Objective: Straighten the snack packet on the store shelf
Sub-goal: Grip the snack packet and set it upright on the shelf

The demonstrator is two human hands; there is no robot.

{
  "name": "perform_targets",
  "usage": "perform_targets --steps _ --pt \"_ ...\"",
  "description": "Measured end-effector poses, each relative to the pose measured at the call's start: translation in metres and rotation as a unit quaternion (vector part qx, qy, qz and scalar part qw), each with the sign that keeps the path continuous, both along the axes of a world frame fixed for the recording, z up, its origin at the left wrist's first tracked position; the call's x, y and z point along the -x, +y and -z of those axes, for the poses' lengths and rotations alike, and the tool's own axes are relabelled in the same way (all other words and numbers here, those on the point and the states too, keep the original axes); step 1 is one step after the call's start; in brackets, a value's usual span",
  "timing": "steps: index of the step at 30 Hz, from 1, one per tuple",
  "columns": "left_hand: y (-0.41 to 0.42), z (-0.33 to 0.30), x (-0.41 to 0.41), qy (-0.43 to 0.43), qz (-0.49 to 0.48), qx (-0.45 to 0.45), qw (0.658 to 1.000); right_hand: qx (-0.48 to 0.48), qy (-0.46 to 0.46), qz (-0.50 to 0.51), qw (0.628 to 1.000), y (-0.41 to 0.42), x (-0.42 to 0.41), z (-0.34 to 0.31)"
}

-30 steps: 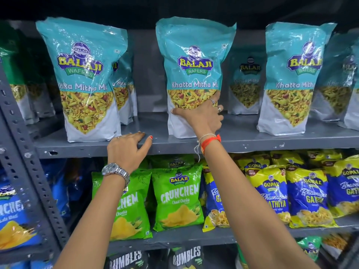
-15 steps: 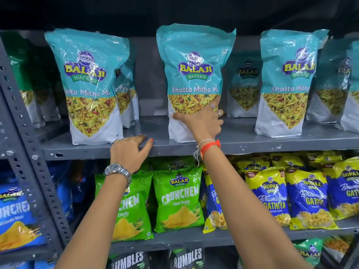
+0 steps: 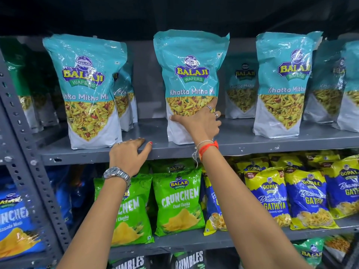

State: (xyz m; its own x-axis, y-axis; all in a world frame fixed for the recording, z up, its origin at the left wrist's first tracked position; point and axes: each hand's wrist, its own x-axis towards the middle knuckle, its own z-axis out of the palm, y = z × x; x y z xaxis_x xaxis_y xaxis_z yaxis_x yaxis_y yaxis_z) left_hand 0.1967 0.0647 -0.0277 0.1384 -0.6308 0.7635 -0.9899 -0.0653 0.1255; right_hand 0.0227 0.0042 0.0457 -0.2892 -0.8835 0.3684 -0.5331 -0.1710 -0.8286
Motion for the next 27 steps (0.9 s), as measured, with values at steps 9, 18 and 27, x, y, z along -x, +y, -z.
perform_targets --steps 9,18,27 --pt "0.0009 0.0 0.0004 0.009 0.006 0.006 1.0 0.012 0.0 0.006 1.0 -0.0008 -0.0013 0.0017" --pt "0.0029 -0.0013 0.0008 0.002 0.012 0.006 1.0 0.013 0.005 0.008 1.0 -0.0018 -0.0026 0.0021" --pt "0.0 0.0006 -0.0005 0.003 0.02 0.009 1.0 0.027 0.006 0.003 1.0 0.0003 0.0008 0.0068"
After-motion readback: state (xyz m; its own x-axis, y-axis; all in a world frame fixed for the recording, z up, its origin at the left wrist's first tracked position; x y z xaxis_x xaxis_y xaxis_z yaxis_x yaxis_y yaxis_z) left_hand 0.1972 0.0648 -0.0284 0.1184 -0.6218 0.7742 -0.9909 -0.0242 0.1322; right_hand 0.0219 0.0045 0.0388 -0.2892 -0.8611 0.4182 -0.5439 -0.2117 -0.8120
